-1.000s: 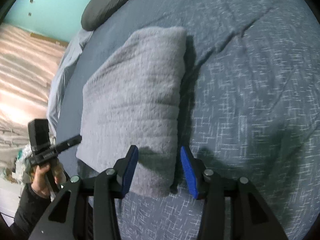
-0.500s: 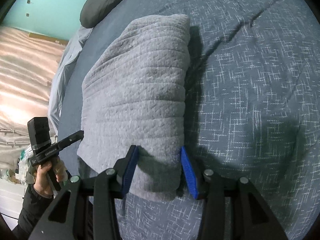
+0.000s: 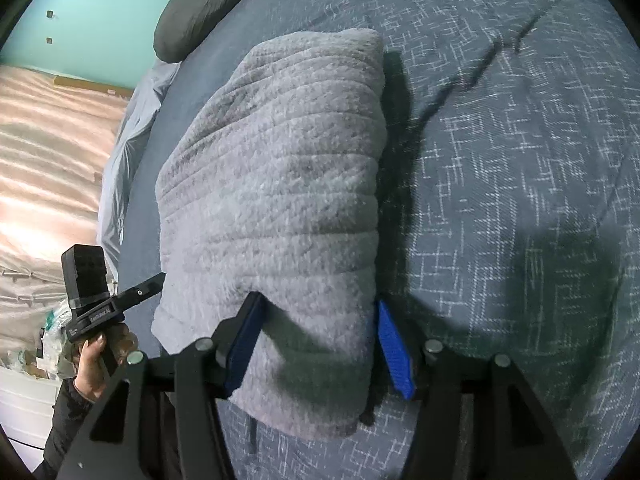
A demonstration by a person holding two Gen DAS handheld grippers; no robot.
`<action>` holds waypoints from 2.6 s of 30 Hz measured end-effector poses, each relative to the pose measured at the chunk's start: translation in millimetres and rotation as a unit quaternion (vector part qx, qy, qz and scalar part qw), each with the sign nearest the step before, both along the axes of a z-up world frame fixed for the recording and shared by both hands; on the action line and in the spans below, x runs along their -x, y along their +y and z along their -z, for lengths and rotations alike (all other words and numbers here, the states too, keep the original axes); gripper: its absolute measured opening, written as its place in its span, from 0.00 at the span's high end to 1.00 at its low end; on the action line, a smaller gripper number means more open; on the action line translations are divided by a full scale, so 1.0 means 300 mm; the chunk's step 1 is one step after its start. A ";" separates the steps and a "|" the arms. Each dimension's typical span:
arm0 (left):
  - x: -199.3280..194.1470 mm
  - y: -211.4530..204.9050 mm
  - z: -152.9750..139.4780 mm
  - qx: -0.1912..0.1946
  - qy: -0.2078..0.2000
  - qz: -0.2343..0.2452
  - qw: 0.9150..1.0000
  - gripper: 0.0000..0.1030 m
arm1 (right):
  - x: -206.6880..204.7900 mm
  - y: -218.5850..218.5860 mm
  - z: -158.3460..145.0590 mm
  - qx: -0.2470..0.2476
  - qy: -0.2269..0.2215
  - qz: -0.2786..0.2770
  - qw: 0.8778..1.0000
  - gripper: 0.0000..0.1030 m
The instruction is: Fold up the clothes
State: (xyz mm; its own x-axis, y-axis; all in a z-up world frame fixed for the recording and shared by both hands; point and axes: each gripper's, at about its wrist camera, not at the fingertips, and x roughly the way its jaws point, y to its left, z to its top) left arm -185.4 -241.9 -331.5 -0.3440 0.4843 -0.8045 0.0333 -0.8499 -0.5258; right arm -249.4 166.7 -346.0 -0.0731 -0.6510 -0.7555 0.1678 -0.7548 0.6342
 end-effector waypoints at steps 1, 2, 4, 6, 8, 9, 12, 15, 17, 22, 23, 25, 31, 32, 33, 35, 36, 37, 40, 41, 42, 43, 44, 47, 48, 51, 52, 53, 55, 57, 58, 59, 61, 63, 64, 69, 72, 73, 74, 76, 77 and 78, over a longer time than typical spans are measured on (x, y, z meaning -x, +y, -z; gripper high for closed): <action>0.000 -0.005 0.007 -0.007 -0.001 -0.003 1.000 0.44 | 0.004 -0.001 0.006 0.003 -0.003 0.001 1.000 0.43; 0.002 -0.009 0.014 -0.011 -0.001 -0.005 1.000 0.42 | 0.005 0.005 0.011 0.008 -0.005 0.001 1.000 0.43; 0.003 -0.008 0.020 -0.012 -0.001 -0.004 1.000 0.41 | 0.008 0.016 0.018 0.017 -0.008 0.004 1.000 0.43; 0.004 -0.004 0.022 -0.012 0.000 -0.002 1.000 0.41 | 0.006 0.016 0.018 0.025 -0.006 0.008 1.000 0.43; 0.009 0.001 0.023 -0.012 0.000 0.000 1.000 0.41 | 0.004 0.016 0.018 0.032 -0.004 0.011 0.999 0.42; 0.013 0.003 0.025 -0.013 0.000 0.000 1.000 0.41 | 0.002 0.013 0.015 0.033 -0.001 0.011 0.999 0.42; 0.026 0.011 0.032 -0.012 0.000 0.000 1.000 0.41 | 0.000 0.000 0.007 0.031 0.009 0.008 0.999 0.42; 0.030 0.019 0.032 -0.012 -0.001 0.001 1.000 0.41 | 0.006 -0.003 0.007 0.030 0.012 0.009 0.999 0.43; 0.033 0.025 0.030 -0.008 0.001 0.002 1.000 0.41 | 0.008 -0.001 0.010 0.031 0.012 0.011 0.999 0.44; 0.042 0.037 0.018 0.002 0.005 0.004 1.000 0.41 | 0.000 -0.007 -0.022 0.018 0.034 0.016 0.999 0.60; 0.043 0.040 0.015 0.004 0.007 0.004 1.000 0.41 | 0.000 -0.008 -0.038 0.015 0.042 0.014 0.999 0.64; 0.046 0.046 0.007 0.006 0.009 0.003 1.000 0.41 | 0.001 -0.012 -0.070 0.010 0.057 0.009 0.998 0.69; 0.041 0.057 -0.052 0.010 0.028 0.008 1.000 0.41 | 0.010 0.009 -0.147 0.015 0.083 0.006 0.996 0.74; 0.040 0.058 -0.065 0.011 0.033 0.010 0.999 0.41 | 0.013 0.012 -0.161 0.015 0.087 0.004 0.996 0.74; 0.041 0.059 -0.077 0.011 0.037 0.010 0.999 0.41 | 0.020 0.014 -0.178 0.014 0.092 0.003 0.996 0.74; 0.048 0.060 -0.104 0.009 0.046 0.011 0.999 0.41 | 0.024 0.028 -0.207 0.009 0.103 -0.001 0.995 0.75; 0.054 0.064 -0.115 0.008 0.050 0.011 0.999 0.41 | 0.031 0.034 -0.225 0.004 0.110 -0.004 0.994 0.75; 0.061 0.067 -0.126 0.008 0.053 0.010 0.998 0.41 | 0.041 0.044 -0.238 0.000 0.115 -0.008 0.993 0.75; 0.093 0.087 -0.150 0.004 0.061 0.015 0.998 0.41 | 0.076 0.081 -0.285 -0.018 0.131 -0.022 0.991 0.75; 0.104 0.098 -0.153 0.002 0.062 0.017 0.998 0.41 | 0.089 0.094 -0.301 -0.025 0.136 -0.028 0.990 0.75; 0.109 0.109 -0.153 0.001 0.063 0.020 0.998 0.41 | 0.103 0.114 -0.312 -0.031 0.141 -0.033 0.989 0.75; 0.116 0.122 -0.150 0.001 0.063 0.024 0.998 0.41 | 0.117 0.133 -0.323 -0.037 0.146 -0.038 0.988 0.75; 0.122 0.134 -0.147 0.002 0.063 0.027 0.998 0.41 | 0.131 0.150 -0.325 -0.042 0.147 -0.043 0.987 0.75; 0.163 0.187 -0.136 0.008 0.061 0.038 0.997 0.41 | 0.187 0.195 -0.309 -0.059 0.140 -0.050 0.987 0.75; 0.179 0.202 -0.134 0.008 0.062 0.042 0.997 0.41 | 0.203 0.200 -0.305 -0.064 0.138 -0.049 0.987 0.75; 0.220 0.217 -0.134 0.011 0.063 0.052 0.997 0.41 | 0.236 0.245 -0.271 -0.060 0.131 -0.039 0.989 0.75; 0.242 0.226 -0.136 0.014 0.063 0.056 0.996 0.41 | 0.243 0.249 -0.255 -0.057 0.127 -0.038 0.990 0.74; 0.271 0.238 -0.139 0.017 0.065 0.062 0.996 0.41 | 0.248 0.250 -0.250 -0.056 0.125 -0.037 0.990 0.73; 0.332 0.262 -0.146 0.025 0.067 0.071 0.995 0.41 | 0.252 0.260 -0.215 -0.061 0.116 -0.029 0.991 0.70; 0.382 0.285 -0.150 0.029 0.069 0.082 0.994 0.41 | 0.256 0.278 -0.181 -0.067 0.105 -0.014 0.992 0.64; 0.409 0.301 -0.149 0.033 0.067 0.088 0.993 0.41 | 0.260 0.296 -0.158 -0.062 0.095 -0.001 0.993 0.62; 0.433 0.316 -0.148 0.035 0.065 0.093 0.993 0.41 | 0.259 0.309 -0.151 -0.060 0.091 0.009 0.994 0.56; 0.471 0.347 -0.144 0.036 0.060 0.103 0.992 0.41 | 0.243 0.345 -0.153 -0.061 0.094 0.036 0.993 0.48; 0.500 0.390 -0.144 0.045 0.062 0.117 0.990 0.41 | 0.227 0.380 -0.156 -0.060 0.096 0.063 0.992 0.48; 0.505 0.405 -0.145 0.048 0.063 0.123 0.989 0.41 | 0.211 0.399 -0.164 -0.045 0.095 0.067 0.992 0.48; 0.497 0.455 -0.161 0.051 0.072 0.136 0.987 0.41 | 0.165 0.443 -0.172 -0.047 0.095 0.060 0.993 0.43; 0.487 0.459 -0.168 0.066 0.075 0.139 0.985 0.41 | 0.150 0.480 -0.149 -0.042 0.071 0.074 0.994 0.43; 0.488 0.452 -0.166 0.062 0.072 0.137 0.986 0.41 | 0.143 0.493 -0.144 -0.042 0.064 0.083 0.994 0.42; 0.491 0.445 -0.164 0.059 0.070 0.135 0.987 0.41 | 0.136 0.498 -0.142 -0.033 0.056 0.090 0.994 0.42; 0.499 0.435 -0.157 0.054 0.063 0.127 0.988 0.41 | 0.093 0.512 -0.125 -0.016 0.043 0.099 0.994 0.42; 0.502 0.431 -0.152 0.051 0.060 0.123 0.989 0.41 | 0.077 0.518 -0.117 -0.010 0.039 0.111 0.993 0.42; 0.505 0.429 -0.148 0.046 0.058 0.122 0.990 0.41 | 0.061 0.524 -0.109 -0.005 0.035 0.123 0.992 0.41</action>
State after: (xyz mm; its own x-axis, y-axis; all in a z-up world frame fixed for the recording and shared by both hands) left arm -336.8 -113.1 -287.0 -0.3187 0.4903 -0.8112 -0.2346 -0.8700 -0.4336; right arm -267.6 323.9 -313.3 -0.2817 -0.5992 -0.7494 0.0220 -0.7849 0.6193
